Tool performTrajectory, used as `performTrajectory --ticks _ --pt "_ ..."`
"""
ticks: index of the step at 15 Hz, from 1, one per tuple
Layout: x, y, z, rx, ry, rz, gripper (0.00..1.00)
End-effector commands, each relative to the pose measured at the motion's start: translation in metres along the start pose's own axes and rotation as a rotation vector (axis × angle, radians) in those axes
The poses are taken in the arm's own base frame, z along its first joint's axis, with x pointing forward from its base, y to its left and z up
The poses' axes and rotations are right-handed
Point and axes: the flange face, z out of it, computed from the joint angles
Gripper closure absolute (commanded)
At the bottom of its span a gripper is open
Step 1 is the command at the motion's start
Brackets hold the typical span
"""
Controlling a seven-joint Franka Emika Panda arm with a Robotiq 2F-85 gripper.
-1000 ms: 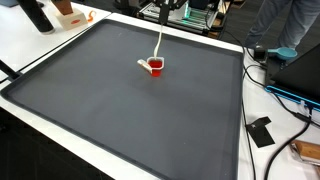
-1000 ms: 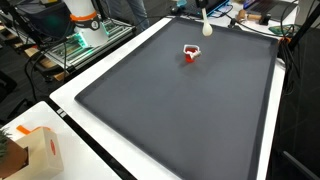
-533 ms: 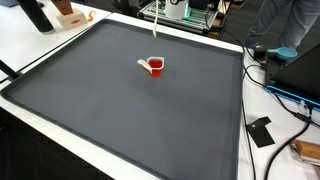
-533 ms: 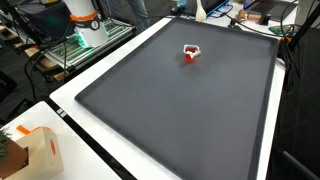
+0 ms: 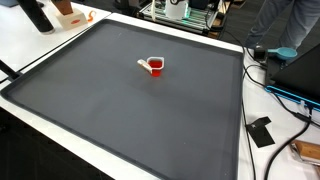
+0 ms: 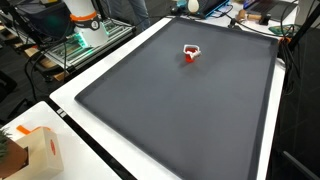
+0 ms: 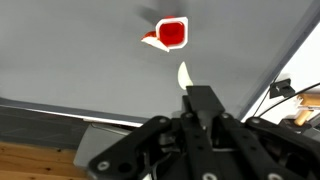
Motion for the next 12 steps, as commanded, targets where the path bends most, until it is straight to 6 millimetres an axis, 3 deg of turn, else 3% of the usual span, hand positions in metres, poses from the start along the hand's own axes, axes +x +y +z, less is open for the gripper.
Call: performTrajectory --ticks 1,6,7,12 --pt "0.001 0.001 -0.001 0.001 -0.001 0.002 0.88" --pt "0.0 0.001 -0.001 0.002 -0.002 0.002 0.88" --pt "-0.001 0.011 0.011 0.027 -0.019 0.011 0.97" --pt "-0.007 0.026 0.05 0.105 -0.038 0.015 0.97"
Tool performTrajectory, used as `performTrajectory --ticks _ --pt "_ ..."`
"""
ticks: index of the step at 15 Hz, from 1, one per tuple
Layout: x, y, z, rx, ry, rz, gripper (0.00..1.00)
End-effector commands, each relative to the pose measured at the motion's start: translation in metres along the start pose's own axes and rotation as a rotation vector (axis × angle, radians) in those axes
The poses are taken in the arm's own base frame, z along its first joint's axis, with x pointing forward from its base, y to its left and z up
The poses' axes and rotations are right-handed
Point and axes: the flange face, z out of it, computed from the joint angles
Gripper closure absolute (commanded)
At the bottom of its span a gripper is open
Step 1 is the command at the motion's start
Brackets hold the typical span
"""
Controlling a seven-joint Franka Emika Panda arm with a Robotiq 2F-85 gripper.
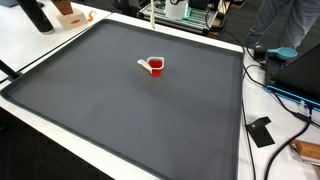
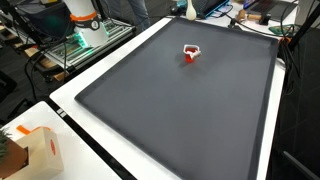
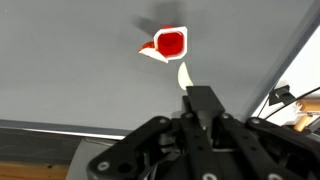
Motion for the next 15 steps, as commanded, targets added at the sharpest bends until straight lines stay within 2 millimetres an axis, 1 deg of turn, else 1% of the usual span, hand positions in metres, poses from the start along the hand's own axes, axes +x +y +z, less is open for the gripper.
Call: performTrajectory --ticks 1,10,15 --pt "-0.003 0.012 0.027 0.057 -0.004 -0.009 0.97" --pt "-0.005 0.038 0.092 0.09 -0.026 -0.017 0.97" --pt "-0.01 0.05 0.117 0.118 -0.032 -0.008 0.97"
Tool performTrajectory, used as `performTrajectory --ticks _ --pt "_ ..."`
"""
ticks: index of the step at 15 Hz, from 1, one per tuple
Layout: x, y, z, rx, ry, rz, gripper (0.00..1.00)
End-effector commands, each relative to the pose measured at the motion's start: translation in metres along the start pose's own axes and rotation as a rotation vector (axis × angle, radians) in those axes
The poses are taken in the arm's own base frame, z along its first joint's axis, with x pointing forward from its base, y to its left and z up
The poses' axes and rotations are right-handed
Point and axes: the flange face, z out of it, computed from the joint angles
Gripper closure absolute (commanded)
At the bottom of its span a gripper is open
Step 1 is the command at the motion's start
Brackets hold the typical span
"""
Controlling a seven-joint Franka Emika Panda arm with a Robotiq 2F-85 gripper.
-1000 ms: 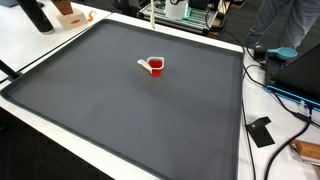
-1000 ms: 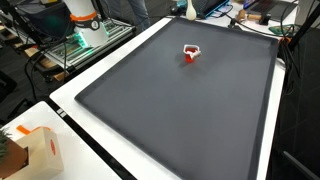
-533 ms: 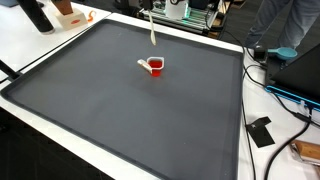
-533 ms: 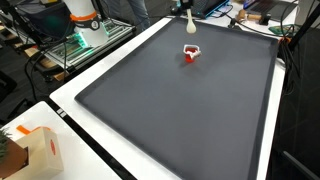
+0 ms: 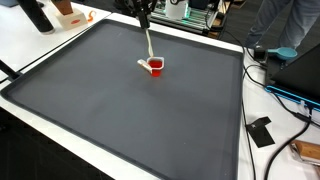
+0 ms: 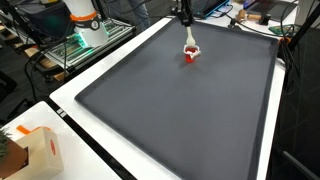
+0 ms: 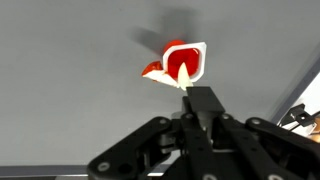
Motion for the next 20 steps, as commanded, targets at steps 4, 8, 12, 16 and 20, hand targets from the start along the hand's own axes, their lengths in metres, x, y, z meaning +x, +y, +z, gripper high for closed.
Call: performTrajectory --ticks 4,8,12,16,20 --pt "-0.009 0.015 0.025 0.036 0.009 0.007 0.97" --pt "-0.013 0.02 0.032 0.041 0.025 0.005 0.97" --pt "-0.015 0.024 0.04 0.042 0.027 0.006 0.97" --pt "-0.019 0.025 0.05 0.054 0.013 0.008 0.97" --pt "-0.021 0.024 0.057 0.077 0.008 0.012 0.97"
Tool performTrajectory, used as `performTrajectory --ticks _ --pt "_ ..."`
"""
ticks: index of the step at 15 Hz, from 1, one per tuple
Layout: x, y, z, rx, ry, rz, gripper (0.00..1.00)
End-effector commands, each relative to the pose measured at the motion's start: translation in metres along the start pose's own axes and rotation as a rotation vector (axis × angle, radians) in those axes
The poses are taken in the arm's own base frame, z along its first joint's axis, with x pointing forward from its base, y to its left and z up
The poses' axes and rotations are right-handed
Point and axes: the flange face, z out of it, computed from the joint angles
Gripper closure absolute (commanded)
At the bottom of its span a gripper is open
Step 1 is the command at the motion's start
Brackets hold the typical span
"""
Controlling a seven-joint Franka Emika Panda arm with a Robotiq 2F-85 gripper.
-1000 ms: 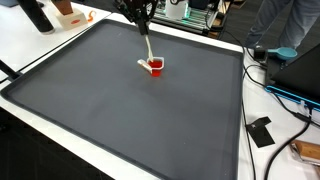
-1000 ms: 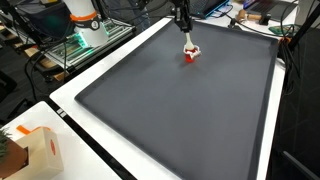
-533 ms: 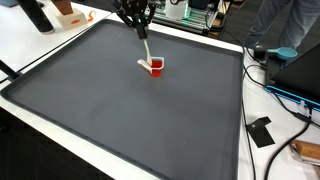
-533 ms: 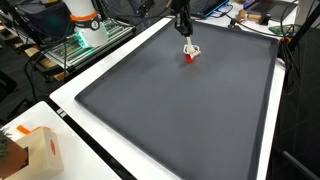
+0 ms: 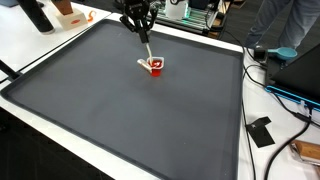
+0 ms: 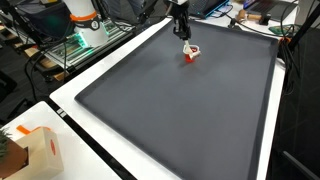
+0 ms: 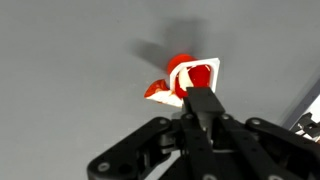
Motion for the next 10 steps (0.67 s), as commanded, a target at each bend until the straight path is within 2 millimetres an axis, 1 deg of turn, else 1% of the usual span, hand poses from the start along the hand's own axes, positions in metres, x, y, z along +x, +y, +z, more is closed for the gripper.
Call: performTrajectory --ticks 1,5,10 --pt "-0.005 0.004 0.007 0.031 0.013 0.002 0.97" --pt "-0.005 0.01 0.006 0.098 0.039 0.008 0.97" --pt "-0.013 0.028 0.01 0.167 0.057 0.04 0.97"
